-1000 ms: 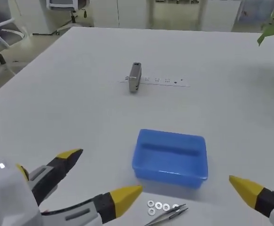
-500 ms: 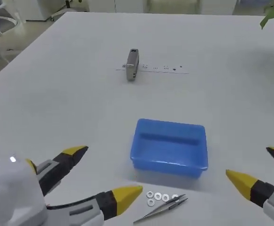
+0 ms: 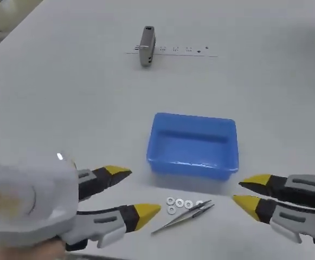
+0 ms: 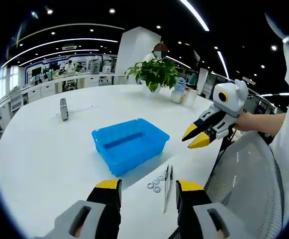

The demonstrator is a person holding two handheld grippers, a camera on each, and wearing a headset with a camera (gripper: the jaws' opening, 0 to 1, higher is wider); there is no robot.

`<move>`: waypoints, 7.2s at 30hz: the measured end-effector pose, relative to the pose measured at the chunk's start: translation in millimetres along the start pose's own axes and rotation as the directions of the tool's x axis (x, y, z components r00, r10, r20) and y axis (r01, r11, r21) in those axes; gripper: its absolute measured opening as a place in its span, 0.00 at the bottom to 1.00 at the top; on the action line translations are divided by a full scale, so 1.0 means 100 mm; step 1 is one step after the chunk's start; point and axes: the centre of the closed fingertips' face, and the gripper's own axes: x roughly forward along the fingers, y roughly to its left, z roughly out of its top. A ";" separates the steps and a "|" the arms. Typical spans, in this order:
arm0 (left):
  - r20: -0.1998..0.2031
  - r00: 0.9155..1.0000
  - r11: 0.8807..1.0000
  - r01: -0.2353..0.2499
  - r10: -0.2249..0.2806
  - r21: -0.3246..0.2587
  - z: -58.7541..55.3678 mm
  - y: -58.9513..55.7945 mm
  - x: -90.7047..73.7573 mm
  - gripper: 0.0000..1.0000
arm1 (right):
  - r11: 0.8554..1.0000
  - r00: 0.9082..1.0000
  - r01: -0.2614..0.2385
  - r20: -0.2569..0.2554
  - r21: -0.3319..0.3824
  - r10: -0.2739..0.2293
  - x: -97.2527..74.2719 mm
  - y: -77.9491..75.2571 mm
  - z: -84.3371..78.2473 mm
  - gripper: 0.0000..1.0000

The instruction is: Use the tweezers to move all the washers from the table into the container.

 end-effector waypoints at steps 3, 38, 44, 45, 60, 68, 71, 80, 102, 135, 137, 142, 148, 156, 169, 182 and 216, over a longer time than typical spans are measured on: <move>-0.110 0.992 0.995 0.066 -0.058 0.075 -0.17 -0.08 0.09 0.31 | 0.995 0.996 -0.064 -0.060 -0.071 0.060 0.15 0.09 -0.07 0.07; -0.415 0.909 0.885 0.227 -0.042 0.407 -0.45 -0.34 0.34 0.00 | 0.982 0.991 -0.066 -0.128 -0.176 0.044 0.24 0.19 -0.22 0.07; -0.411 0.910 0.866 0.253 -0.061 0.431 -0.24 -0.45 0.24 0.00 | 0.980 0.992 -0.072 -0.111 -0.183 0.052 0.20 0.26 -0.19 0.09; -0.404 0.912 0.861 0.254 -0.062 0.441 -0.19 -0.47 0.22 0.00 | 0.981 0.993 -0.073 -0.104 -0.181 0.055 0.19 0.27 -0.18 0.10; -0.405 0.908 0.785 0.328 -0.109 0.526 0.22 -0.77 0.23 0.00 | 0.982 0.993 -0.107 -0.058 -0.154 0.099 0.21 0.35 -0.13 0.16; -0.426 0.893 0.736 0.386 -0.146 0.556 0.28 -0.86 0.28 0.00 | 0.969 0.987 -0.160 -0.058 -0.186 0.151 0.33 0.45 -0.07 0.10; -0.425 0.894 0.728 0.386 -0.143 0.566 0.31 -0.85 0.29 0.00 | 0.968 0.985 -0.174 -0.048 -0.182 0.168 0.35 0.45 -0.04 0.06; -0.380 0.914 0.756 0.349 -0.144 0.554 0.56 -0.71 0.35 0.00 | 0.986 0.989 -0.131 0.052 -0.099 0.136 0.40 0.26 0.15 0.06; -0.410 0.893 0.785 0.386 -0.187 0.484 0.57 -0.63 0.47 0.00 | 0.990 0.986 -0.142 0.088 0.016 0.141 0.52 0.21 0.11 0.08; -0.021 0.984 0.973 0.177 -0.175 0.146 0.73 -0.47 0.19 0.49 | 0.990 0.986 -0.093 0.150 0.110 0.076 0.34 0.05 0.23 0.03; 0.038 0.991 0.984 0.125 -0.131 0.130 0.70 -0.42 0.13 0.51 | 0.984 0.982 -0.095 0.174 0.150 0.069 0.27 0.01 0.26 0.03; 0.165 0.985 0.997 0.031 -0.042 0.069 0.65 -0.36 0.03 0.60 | 0.984 0.986 -0.067 0.164 0.165 0.039 0.11 -0.03 0.25 0.03; 0.246 0.967 0.997 -0.072 0.069 0.002 0.53 -0.22 -0.04 0.74 | 0.984 0.986 -0.052 0.163 0.171 0.024 -0.05 0.00 0.30 0.03; 0.223 0.956 0.980 -0.197 0.188 0.017 0.42 -0.06 -0.15 0.75 | 0.986 0.988 -0.045 0.152 0.163 0.020 -0.12 0.00 0.39 0.03; 0.364 0.902 0.972 -0.224 0.233 -0.067 0.57 -0.01 -0.34 0.79 | 0.989 0.980 0.048 0.187 0.142 -0.074 -0.17 -0.48 0.76 0.03; 0.458 0.855 0.960 -0.146 0.244 -0.238 0.65 0.10 -0.49 0.78 | 0.964 0.973 0.144 0.147 0.221 -0.179 0.23 -1.02 0.59 0.03; 0.381 0.871 0.948 -0.254 0.309 -0.190 0.52 0.20 -0.45 0.77 | 0.960 0.973 0.154 0.133 0.235 -0.189 0.37 -0.95 0.51 0.03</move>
